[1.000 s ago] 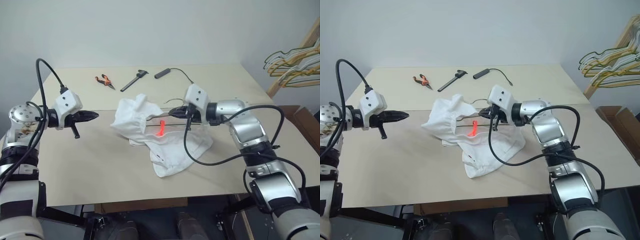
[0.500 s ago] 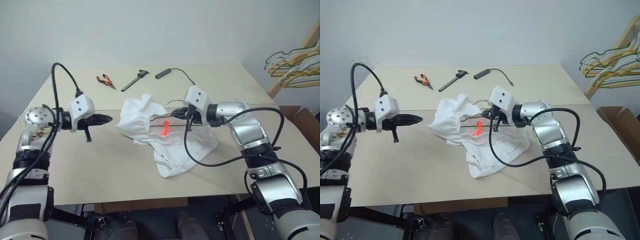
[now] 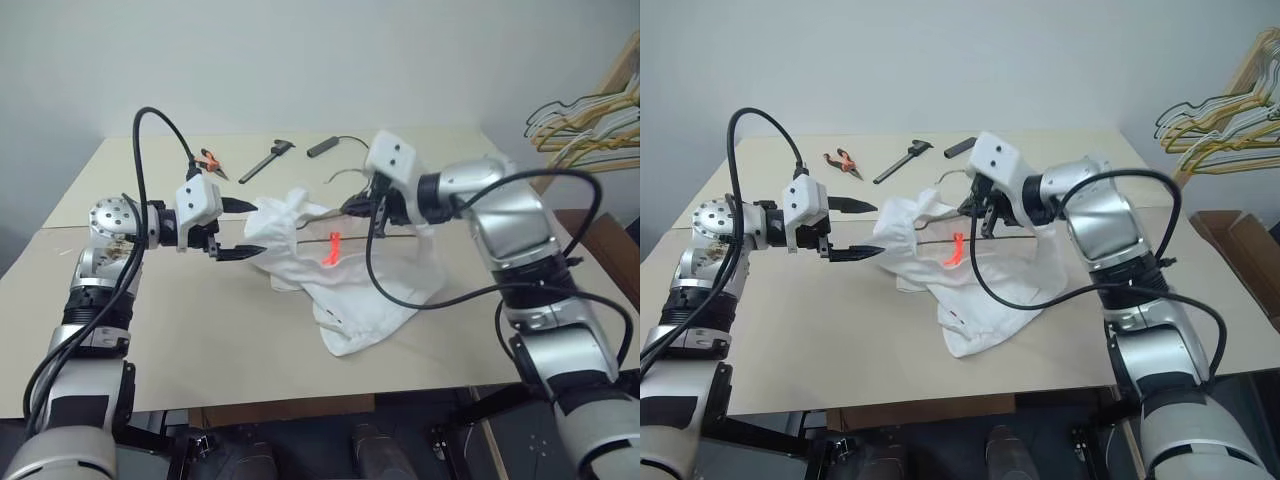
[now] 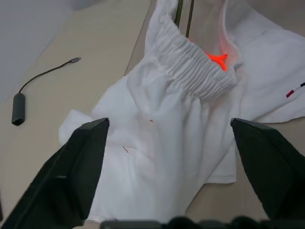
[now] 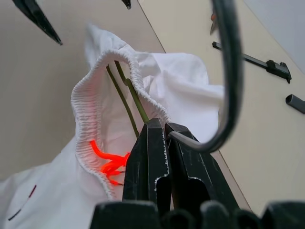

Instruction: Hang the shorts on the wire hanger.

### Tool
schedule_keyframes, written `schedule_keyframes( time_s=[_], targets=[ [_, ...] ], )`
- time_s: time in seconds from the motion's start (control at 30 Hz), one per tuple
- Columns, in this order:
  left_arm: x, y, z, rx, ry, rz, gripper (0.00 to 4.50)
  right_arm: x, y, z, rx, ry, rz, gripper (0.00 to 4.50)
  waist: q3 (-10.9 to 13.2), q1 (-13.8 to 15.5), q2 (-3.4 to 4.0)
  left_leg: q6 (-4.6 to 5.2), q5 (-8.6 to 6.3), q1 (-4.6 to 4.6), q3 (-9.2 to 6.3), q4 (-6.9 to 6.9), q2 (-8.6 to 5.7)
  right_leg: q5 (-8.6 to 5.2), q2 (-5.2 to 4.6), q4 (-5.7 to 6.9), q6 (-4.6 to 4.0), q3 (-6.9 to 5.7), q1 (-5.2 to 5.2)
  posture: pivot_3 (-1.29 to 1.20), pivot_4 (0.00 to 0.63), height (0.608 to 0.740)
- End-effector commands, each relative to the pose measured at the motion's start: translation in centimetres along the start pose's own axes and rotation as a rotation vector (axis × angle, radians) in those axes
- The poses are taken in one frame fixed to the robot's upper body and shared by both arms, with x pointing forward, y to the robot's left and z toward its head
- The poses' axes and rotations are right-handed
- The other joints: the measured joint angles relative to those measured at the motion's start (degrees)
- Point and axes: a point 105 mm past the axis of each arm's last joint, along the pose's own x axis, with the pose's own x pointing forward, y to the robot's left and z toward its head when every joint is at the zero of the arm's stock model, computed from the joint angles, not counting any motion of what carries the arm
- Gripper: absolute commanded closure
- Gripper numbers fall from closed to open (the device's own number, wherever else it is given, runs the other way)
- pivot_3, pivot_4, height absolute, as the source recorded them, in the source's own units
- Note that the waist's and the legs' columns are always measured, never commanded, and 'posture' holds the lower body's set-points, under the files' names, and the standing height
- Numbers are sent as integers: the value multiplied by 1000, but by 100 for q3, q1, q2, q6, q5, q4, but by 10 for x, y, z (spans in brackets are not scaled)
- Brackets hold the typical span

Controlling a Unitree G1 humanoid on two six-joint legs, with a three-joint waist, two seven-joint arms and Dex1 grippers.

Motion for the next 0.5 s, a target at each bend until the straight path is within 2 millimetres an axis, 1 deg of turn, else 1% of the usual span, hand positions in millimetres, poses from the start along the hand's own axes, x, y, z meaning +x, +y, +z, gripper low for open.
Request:
schedule_keyframes(
  time_s=[0.03,0.1,0.2,0.33,0.5],
  targets=[
    [5,5,23,77,-40,-21,26,-4,2,17,-2,-1,19,4500,-4,-6,0,0,0,0,0,1,0,0,0,1,0,0,0,-43,6,740],
    [15,10,21,94,-7,1,26,-5,2,20,11,22,27,4500,-4,-4,1,0,0,0,0,5,0,0,0,5,0,0,0,-44,4,740],
    [26,15,26,90,-18,-9,26,-7,-1,27,50,79,46,4500,-9,-2,6,0,0,-4,0,13,-1,0,0,8,0,0,0,-52,2,740],
    [34,16,29,90,-22,-41,26,-12,-6,39,102,122,62,4500,-13,-25,12,0,0,-10,0,15,-2,0,-1,7,0,0,-7,-66,0,740],
    [38,6,23,89,2,-151,26,-15,-12,48,96,148,38,4500,-20,-151,13,0,0,-18,0,15,-3,0,-2,6,0,0,-13,-77,0,740]
  ],
)
